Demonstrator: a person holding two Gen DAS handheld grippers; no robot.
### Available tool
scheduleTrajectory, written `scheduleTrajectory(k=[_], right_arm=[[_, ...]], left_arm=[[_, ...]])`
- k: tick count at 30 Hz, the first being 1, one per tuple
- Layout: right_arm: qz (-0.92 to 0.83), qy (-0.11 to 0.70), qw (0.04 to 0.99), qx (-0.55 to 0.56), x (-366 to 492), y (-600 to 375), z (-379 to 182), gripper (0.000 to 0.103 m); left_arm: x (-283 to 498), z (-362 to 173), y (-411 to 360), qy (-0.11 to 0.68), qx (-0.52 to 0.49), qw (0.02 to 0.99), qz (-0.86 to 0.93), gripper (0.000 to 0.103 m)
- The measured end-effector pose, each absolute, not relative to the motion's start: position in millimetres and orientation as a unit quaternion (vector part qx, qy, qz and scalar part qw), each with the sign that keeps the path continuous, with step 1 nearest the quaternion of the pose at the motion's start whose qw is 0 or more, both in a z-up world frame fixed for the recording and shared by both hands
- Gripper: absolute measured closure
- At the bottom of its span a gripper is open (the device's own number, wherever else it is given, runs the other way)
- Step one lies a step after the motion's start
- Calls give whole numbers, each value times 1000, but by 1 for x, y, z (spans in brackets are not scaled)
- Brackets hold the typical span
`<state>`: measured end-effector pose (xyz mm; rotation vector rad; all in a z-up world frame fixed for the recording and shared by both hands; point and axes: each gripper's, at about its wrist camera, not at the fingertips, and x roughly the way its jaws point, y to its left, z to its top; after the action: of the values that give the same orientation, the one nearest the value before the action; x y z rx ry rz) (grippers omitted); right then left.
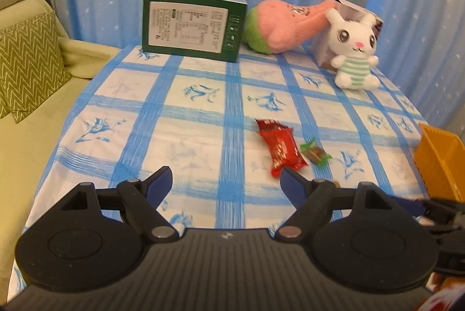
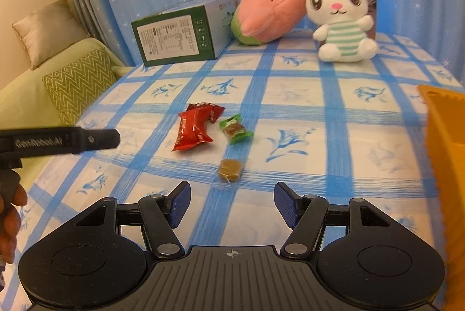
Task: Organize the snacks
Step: 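Grasp the small brown candy with the right tool, then grasp the red candy wrapper with the left tool while the right tool holds the brown candy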
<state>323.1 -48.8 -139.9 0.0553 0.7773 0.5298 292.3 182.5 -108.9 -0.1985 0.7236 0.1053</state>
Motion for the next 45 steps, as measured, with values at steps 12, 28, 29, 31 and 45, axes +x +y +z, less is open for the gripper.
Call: scheduleTrajectory(k=[12, 28, 29, 31, 45], right_arm=[[240, 377, 894, 11, 360, -21, -161, 58], [213, 360, 908, -12, 357, -35, -157, 81], [207, 361, 909, -8, 358, -39, -157, 81], [197, 365, 910, 1, 360, -45, -157, 81], [183, 372, 910, 30, 368, -60, -158, 81]], left_arm=[[318, -117, 180, 355, -74, 931, 33, 22], [341, -132, 146, 350, -49, 935, -20, 27], [344, -133, 144, 348, -49, 936, -22, 29], [350, -136, 140, 346, -48, 937, -21, 36], [383, -156, 125, 361, -61, 930, -22, 70]])
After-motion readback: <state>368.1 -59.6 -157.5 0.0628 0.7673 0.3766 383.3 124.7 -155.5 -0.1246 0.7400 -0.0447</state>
